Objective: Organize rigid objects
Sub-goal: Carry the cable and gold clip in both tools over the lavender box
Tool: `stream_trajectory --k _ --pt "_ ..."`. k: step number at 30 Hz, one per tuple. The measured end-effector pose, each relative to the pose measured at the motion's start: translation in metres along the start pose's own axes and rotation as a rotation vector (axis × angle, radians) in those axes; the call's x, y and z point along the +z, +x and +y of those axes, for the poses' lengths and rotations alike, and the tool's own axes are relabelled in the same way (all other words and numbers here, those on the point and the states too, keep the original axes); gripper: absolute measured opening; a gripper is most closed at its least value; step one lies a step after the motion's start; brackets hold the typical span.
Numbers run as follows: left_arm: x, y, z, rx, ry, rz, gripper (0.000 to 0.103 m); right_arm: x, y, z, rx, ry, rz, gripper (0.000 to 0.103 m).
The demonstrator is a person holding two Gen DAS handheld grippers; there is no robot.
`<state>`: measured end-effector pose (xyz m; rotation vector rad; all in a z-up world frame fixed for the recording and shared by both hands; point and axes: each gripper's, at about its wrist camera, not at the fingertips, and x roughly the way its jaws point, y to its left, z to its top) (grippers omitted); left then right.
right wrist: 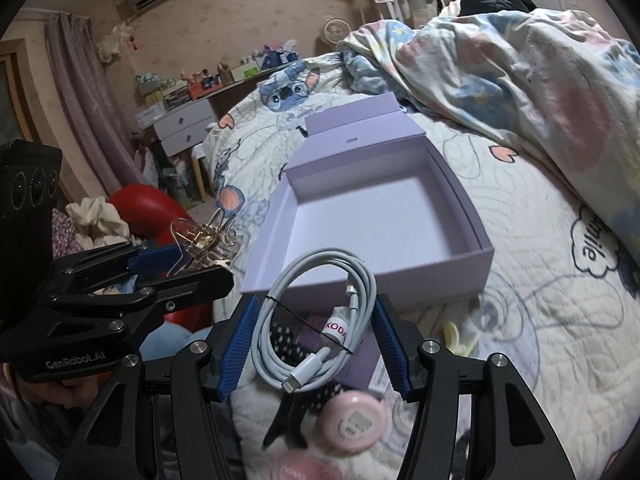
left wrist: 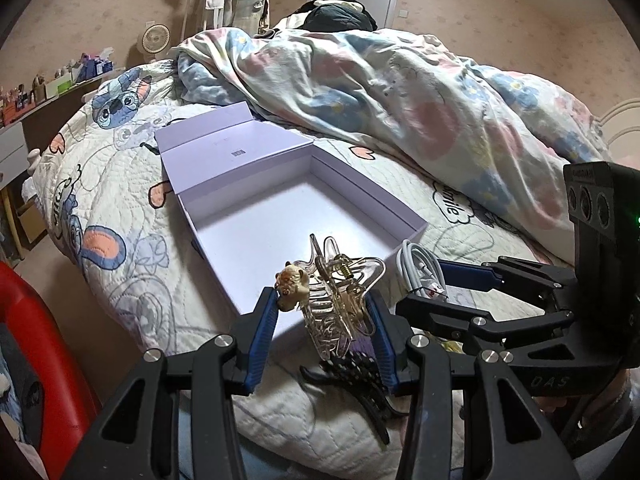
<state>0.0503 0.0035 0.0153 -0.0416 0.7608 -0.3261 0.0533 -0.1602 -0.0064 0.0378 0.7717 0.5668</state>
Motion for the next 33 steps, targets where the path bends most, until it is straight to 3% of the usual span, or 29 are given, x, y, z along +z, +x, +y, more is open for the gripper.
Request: stream_trajectory --k 33 --pt "0.067 0.081 0.047 0.073 -0.020 0.029 0.044 0.083 0.073 -0.046 0.005 -0.086 0.005 0.058"
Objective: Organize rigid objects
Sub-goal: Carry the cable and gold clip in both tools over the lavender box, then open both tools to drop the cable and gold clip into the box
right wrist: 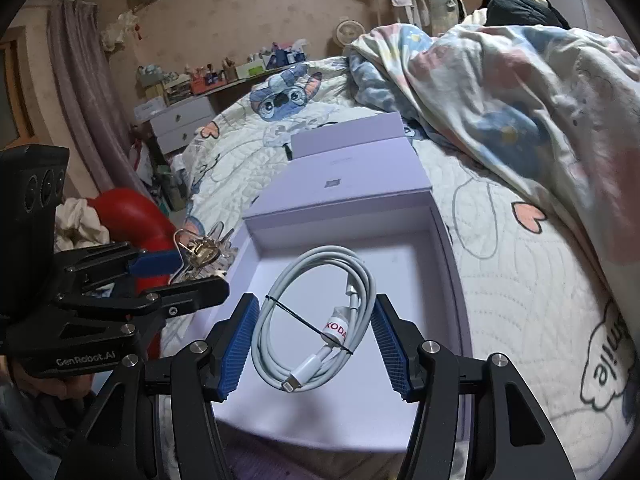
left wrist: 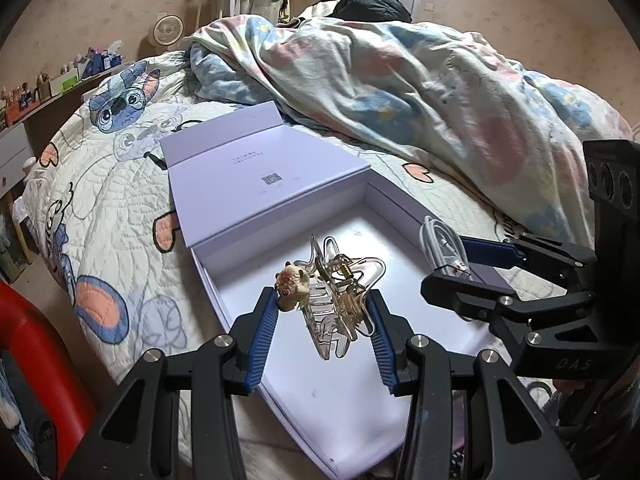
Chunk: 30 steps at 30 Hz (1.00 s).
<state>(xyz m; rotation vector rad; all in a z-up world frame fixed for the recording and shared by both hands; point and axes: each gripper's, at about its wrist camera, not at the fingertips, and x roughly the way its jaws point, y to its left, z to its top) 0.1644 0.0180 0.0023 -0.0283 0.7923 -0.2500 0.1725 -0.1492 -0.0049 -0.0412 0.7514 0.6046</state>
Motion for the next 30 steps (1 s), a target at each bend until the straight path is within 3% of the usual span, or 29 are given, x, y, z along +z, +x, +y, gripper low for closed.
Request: stream_trajectory --k 21,30 --pt "0.035 0.065 0.018 0.022 0.010 0.061 0.044 0.029 0.054 -0.032 -0.038 -0.007 0.083 0.058" --pt "0.039 0.078 0.018 0.076 0.044 0.076 0.044 0.032 0.068 -0.040 -0.072 0.016 0.120 0.063"
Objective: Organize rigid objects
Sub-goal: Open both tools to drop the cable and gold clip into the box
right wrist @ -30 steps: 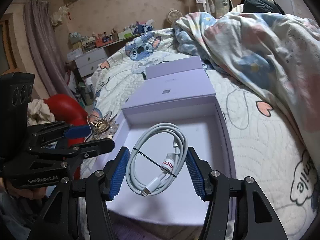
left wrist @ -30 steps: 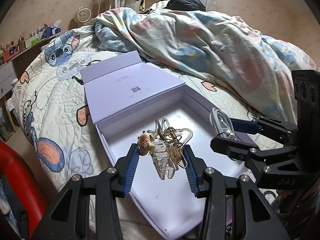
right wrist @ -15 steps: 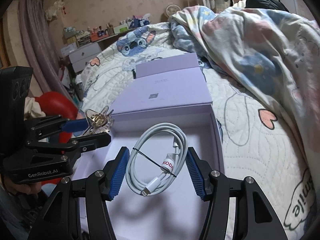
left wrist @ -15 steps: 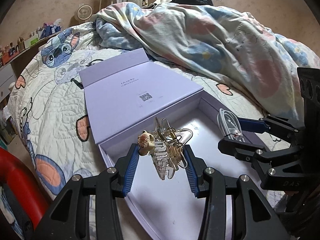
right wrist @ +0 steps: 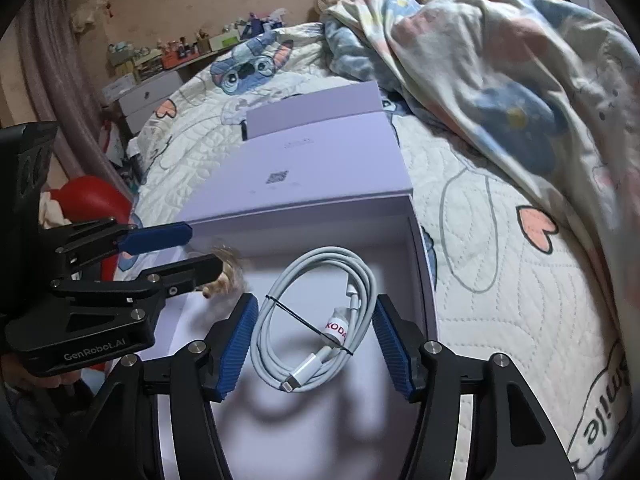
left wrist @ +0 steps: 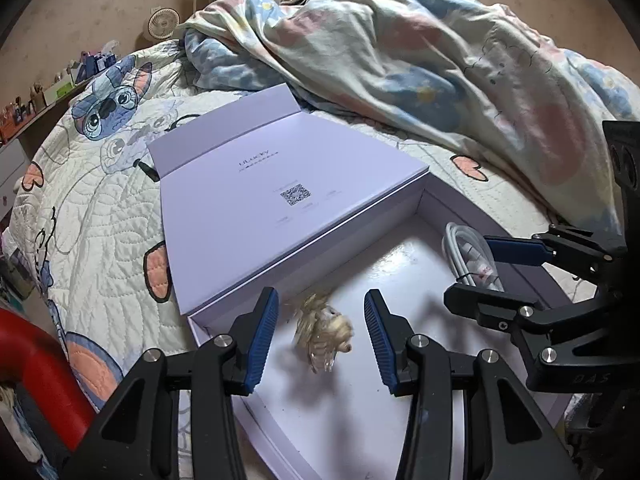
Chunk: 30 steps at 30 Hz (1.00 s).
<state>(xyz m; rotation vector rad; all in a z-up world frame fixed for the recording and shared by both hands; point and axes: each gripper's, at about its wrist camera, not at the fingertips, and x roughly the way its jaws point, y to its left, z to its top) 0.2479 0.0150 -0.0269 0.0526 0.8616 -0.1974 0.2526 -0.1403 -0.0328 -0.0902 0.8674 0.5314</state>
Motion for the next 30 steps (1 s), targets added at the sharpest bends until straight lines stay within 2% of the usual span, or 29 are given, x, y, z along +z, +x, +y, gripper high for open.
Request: stream_trajectory --k 6,30 --pt "0.000 0.003 0.003 0.036 -0.013 0.027 0.044 -0.001 -0.002 -0.001 -0.018 0.014 0.000 0.071" --pt "0.000 -0.051 0.002 0.110 -0.020 -0.026 0.045 -0.003 -0.059 0.022 -0.063 -0.020 -0.081 0.072"
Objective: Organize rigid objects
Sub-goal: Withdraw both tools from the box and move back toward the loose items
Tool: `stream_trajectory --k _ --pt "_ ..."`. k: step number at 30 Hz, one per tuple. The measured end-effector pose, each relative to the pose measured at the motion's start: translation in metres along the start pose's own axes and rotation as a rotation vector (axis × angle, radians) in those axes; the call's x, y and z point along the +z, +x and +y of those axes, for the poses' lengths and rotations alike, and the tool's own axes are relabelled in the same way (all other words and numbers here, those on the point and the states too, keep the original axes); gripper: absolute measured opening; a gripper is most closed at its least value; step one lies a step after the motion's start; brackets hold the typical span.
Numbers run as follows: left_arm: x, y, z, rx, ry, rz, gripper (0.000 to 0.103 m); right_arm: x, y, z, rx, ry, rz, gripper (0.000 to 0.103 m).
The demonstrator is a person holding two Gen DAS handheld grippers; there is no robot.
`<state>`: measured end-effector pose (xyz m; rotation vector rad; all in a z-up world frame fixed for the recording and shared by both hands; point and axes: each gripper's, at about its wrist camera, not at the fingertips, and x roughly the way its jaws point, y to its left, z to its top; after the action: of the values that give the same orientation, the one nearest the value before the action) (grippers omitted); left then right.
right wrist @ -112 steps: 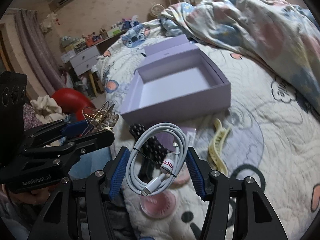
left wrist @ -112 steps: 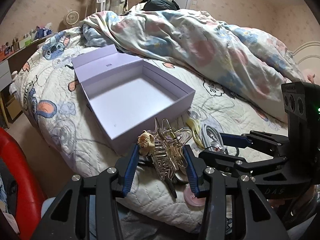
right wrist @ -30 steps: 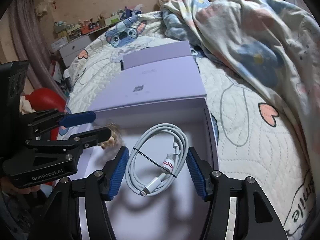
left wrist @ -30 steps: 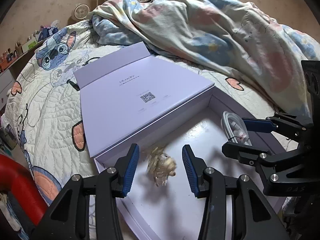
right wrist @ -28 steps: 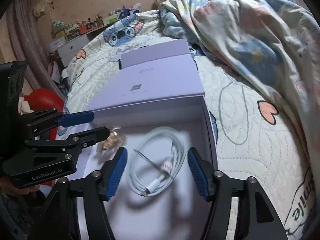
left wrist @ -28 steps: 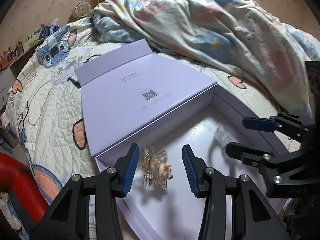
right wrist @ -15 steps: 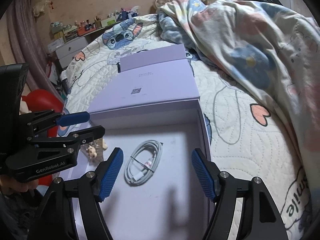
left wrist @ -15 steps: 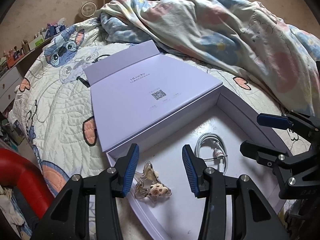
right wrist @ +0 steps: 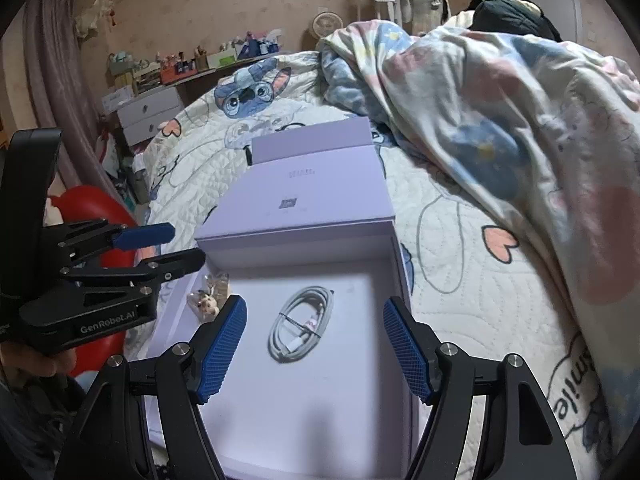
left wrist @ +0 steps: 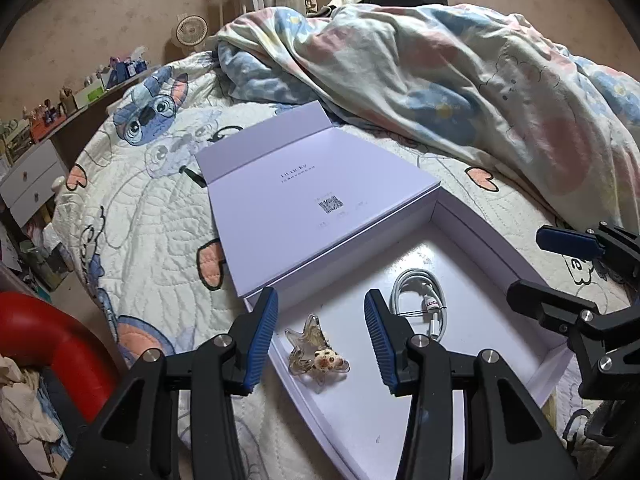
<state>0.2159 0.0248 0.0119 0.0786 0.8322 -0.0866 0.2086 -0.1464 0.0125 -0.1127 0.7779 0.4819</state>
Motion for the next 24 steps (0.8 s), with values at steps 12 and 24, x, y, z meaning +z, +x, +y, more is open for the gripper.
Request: stream_trajectory --k 12,24 --pt "-0.006 -0.034 -0.004 0.007 -0.003 -0.039 0.065 -0.005 -0.039 0.005 -0.041 -0.004 -0.048 0.077" --pt "-0.017 -0.069 -0.014 -0.002 0.002 -0.087 0.103 -0.017 -0.080 0.011 -0.083 -0.004 -0.097 0.086"
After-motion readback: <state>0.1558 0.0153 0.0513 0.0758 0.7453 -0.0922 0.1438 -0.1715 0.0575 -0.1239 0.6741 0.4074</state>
